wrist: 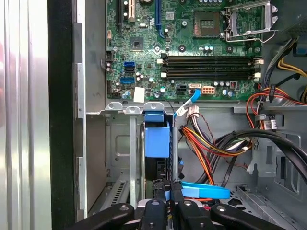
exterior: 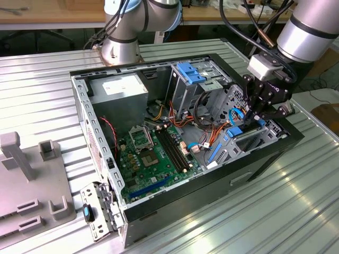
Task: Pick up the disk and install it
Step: 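Insert the second disk wire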
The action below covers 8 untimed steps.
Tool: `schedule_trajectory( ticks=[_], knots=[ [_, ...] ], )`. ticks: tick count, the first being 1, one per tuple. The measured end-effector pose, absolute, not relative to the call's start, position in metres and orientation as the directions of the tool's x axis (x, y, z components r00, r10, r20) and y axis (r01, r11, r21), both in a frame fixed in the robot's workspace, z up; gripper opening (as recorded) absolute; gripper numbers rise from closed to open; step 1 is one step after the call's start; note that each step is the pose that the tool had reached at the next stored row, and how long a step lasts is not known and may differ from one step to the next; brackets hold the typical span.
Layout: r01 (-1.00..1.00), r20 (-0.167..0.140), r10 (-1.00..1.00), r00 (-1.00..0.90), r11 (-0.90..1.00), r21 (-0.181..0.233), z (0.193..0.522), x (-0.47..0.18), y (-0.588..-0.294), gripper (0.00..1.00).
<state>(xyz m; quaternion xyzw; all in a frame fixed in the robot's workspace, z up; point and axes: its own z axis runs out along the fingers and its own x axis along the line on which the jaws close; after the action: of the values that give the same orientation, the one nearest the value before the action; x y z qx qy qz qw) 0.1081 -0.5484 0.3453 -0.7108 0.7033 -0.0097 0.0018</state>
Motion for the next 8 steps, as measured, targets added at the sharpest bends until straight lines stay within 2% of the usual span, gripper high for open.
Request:
schedule_trajectory(
  ticks=[7, 8],
  knots=[
    [-1.0, 0.008, -1.0, 0.01, -0.011, -0.016, 0.3508, 0.1081, -0.5489, 0.16],
    [-1.0, -0.001, -1.0, 0.01, -0.01, -0.016, 0.3507, 0.1081, -0.55, 0.16]
  ],
)
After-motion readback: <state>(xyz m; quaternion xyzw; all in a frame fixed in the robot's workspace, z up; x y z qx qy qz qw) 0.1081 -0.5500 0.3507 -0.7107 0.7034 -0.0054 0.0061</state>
